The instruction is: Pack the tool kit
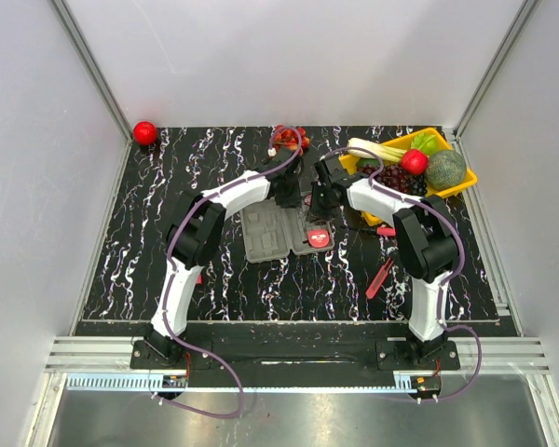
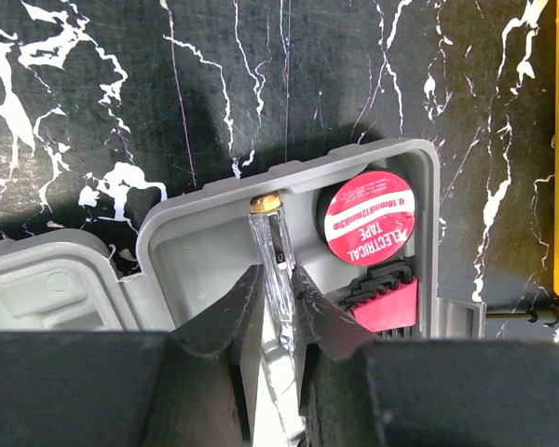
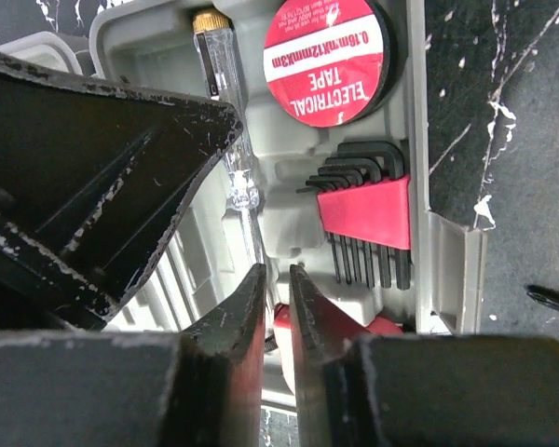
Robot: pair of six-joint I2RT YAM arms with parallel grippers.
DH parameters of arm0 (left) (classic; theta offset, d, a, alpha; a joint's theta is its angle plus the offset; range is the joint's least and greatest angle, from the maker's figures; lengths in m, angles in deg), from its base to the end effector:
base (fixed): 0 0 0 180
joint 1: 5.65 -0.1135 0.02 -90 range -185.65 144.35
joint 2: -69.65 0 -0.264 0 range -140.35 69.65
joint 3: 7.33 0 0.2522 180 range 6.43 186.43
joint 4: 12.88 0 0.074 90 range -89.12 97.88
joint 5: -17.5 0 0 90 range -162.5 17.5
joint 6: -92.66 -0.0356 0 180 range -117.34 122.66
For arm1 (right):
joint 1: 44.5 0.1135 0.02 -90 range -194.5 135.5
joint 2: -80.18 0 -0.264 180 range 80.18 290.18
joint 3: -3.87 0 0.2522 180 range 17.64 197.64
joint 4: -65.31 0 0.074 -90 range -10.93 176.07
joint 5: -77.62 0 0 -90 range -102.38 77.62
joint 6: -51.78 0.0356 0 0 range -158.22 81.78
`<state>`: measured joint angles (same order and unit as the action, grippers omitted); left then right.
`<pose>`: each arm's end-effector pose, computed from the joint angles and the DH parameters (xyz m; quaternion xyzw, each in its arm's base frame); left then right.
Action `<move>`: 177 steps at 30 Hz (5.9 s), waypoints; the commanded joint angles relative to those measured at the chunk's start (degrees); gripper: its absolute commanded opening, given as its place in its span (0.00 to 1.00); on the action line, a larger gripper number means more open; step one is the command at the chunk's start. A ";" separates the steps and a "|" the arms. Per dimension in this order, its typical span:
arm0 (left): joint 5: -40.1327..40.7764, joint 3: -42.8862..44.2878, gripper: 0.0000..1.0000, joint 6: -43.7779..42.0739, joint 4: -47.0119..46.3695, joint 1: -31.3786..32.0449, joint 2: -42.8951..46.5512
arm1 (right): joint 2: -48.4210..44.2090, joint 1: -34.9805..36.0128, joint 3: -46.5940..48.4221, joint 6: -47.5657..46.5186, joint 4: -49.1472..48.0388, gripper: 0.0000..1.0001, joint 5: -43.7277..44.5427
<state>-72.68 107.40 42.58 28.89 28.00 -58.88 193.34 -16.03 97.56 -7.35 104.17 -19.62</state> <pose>0.4089 -0.2724 0.1695 -0.0518 0.9538 -0.1784 0.2361 0.3662 0.2037 0.1791 0.0029 0.9603 0.1876 0.2066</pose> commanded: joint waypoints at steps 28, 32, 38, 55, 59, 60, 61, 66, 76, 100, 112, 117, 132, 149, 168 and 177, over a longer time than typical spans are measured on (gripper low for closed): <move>-3.33 -2.00 0.09 1.12 -1.38 -2.10 -2.34 | 6.98 1.68 6.12 -1.61 2.23 0.03 -0.49; -3.86 -2.09 0.09 1.30 -1.38 -2.36 -2.69 | 8.12 2.03 6.13 -2.13 3.11 0.02 -0.31; -4.74 -1.48 0.09 1.83 -1.38 -2.45 -3.39 | 10.06 2.82 6.13 -2.13 5.30 0.00 1.18; -3.51 -2.88 0.09 0.86 -0.85 -2.45 -1.20 | 10.85 2.91 7.61 0.77 8.30 0.00 5.66; -2.98 -1.74 0.20 -0.28 -0.94 -2.45 3.01 | 7.08 2.82 10.51 1.82 9.00 0.00 5.93; -2.98 -0.96 0.22 -0.63 -0.94 -2.45 3.98 | 5.76 2.82 11.39 2.52 8.91 0.00 6.19; -2.98 -0.51 0.25 -1.07 -0.94 -2.45 5.64 | 4.53 2.91 11.92 3.05 8.74 0.00 6.36; -1.05 1.34 0.44 -2.48 -1.20 -2.97 14.25 | -5.12 2.82 9.04 4.98 1.99 0.08 6.98; 6.17 -5.16 0.99 -10.29 -1.12 -5.96 36.67 | -21.04 2.73 2.79 7.80 4.42 0.52 14.88; -4.30 -43.93 0.99 -10.30 4.07 -13.17 65.25 | -46.89 -1.48 -26.38 34.17 39.42 0.96 30.89; -6.23 -36.37 0.99 -9.69 2.32 -13.08 54.89 | -35.83 -8.08 -33.08 21.51 20.08 0.79 25.00; -7.02 -34.26 0.99 -8.81 2.14 -13.17 51.89 | -30.73 -8.78 -32.20 20.81 19.01 0.72 24.82; -7.37 -34.87 0.99 -9.77 1.17 -13.26 50.31 | -29.40 -8.78 -33.51 25.37 19.72 0.27 26.58; -3.15 -33.82 0.99 -13.21 5.04 -15.72 49.52 | -40.04 -7.82 -16.83 22.22 29.92 0.04 30.89; -6.58 -30.22 0.99 -12.24 5.39 -18.09 44.68 | -0.16 5.81 16.66 -5.03 11.28 0.02 9.80; -7.81 -29.07 0.99 -11.71 5.48 -18.53 42.14 | 10.23 5.98 23.97 -7.85 13.74 0.02 4.87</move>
<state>-78.80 75.14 30.23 35.36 10.05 -15.49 202.10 -10.04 117.31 -12.77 116.89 -11.25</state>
